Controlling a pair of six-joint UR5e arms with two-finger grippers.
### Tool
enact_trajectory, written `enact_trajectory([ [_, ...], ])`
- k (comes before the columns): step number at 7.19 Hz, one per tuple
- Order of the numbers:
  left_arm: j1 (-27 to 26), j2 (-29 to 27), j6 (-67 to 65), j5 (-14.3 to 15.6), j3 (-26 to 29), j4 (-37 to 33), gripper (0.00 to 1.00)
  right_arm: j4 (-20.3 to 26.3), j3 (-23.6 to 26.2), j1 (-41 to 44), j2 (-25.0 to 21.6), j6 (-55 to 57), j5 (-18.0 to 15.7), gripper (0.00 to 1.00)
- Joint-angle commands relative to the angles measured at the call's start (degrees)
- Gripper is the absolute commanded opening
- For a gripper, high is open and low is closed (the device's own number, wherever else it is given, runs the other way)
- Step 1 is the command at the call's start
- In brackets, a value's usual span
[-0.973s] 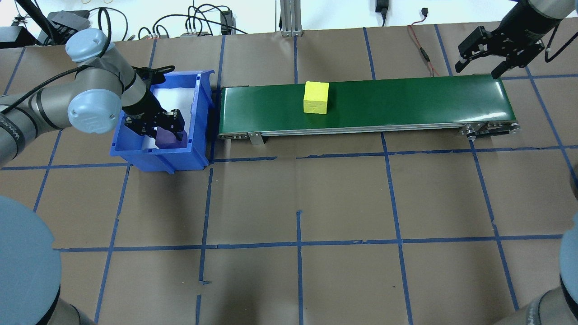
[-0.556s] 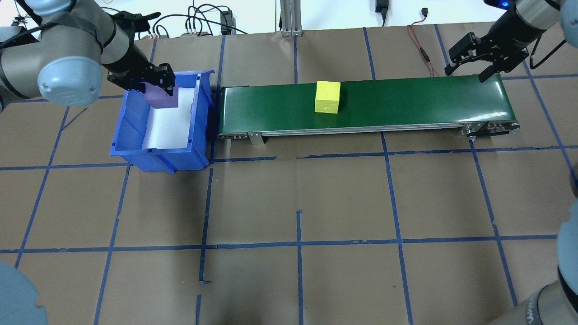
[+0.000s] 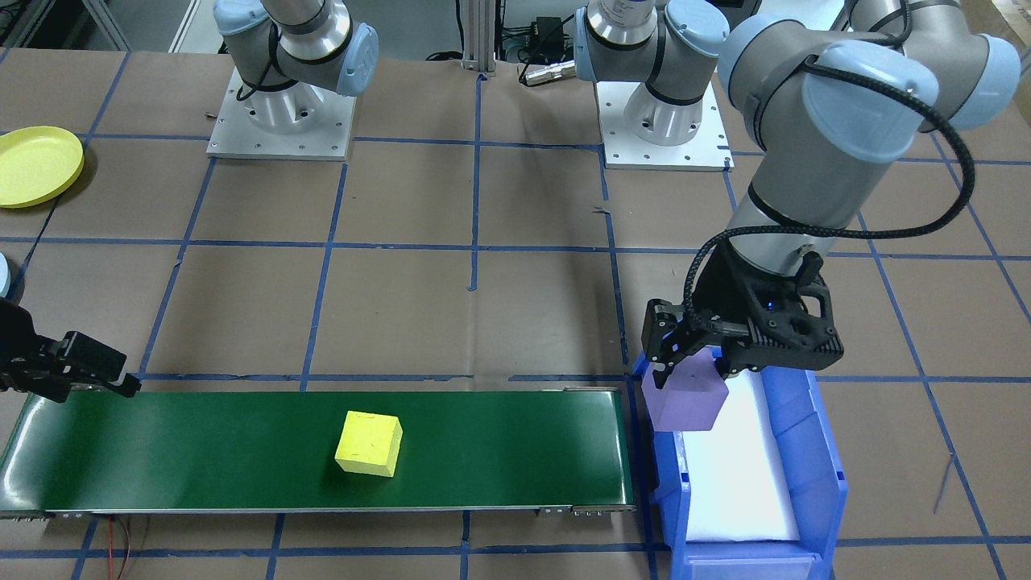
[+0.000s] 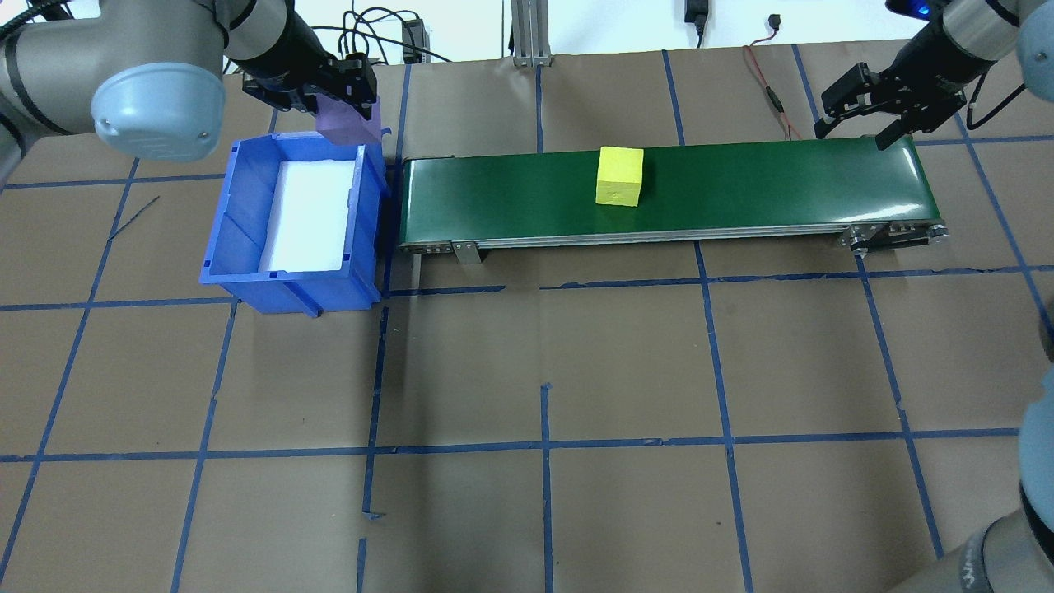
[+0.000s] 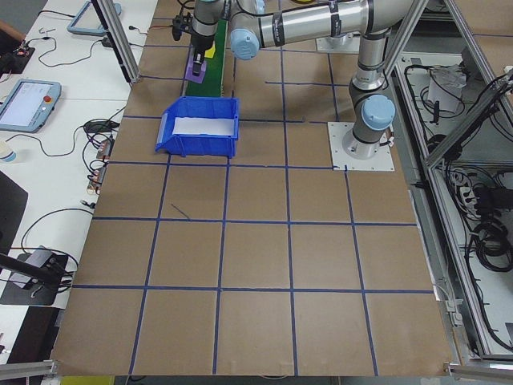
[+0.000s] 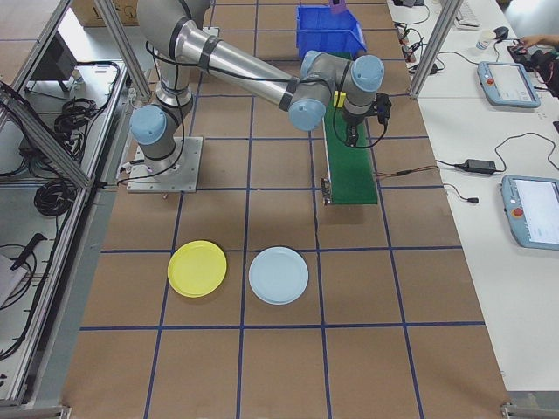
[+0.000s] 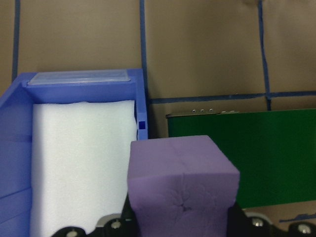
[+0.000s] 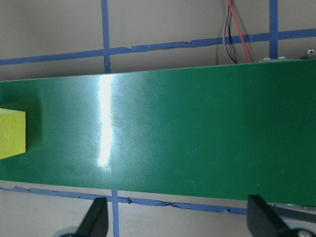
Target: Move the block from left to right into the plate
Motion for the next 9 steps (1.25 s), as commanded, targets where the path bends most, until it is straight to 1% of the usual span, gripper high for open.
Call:
enact_trajectory([
  [1,-1.14,-3.76,-0.47,-0.70,-0.47,3.66,0.45,-0.05,1.01,-2.12,-0.05,0.01,0.23,1.00],
  [3,-2.98,-5.78,-0.73,-0.61,-0.65,3.67,0.45,-0.04,1.62,-2.13,-0.05,0.01,0.23,1.00],
  [5,-3.34,-7.02,-0.73,-0.70,-0.65,4.02,0.45,-0.13,2.15,-2.13,-0.05,0.09,0.84,1.00],
  [6,-3.34,-7.63,-0.21,-0.70,-0.65,4.46,0.45,-0.22,2.15,-2.13,-0.05,-0.60,3.98,1.00],
  [7,-3.34,-9.20,-0.20,-1.39,-0.65,6.20,0.45,-2.66,2.07,-2.13,-0.05,-5.74,4.71,1.00],
  [8,-3.34,-10.26,-0.29,-1.49,-0.65,6.57,0.45,-4.07,2.15,-2.13,0.12,-6.93,5.76,1.00],
  [9,-3.34,-10.36,-0.73,-1.49,-0.92,5.87,0.56,-3.91,2.76,-2.13,0.12,-7.02,7.42,1.00],
])
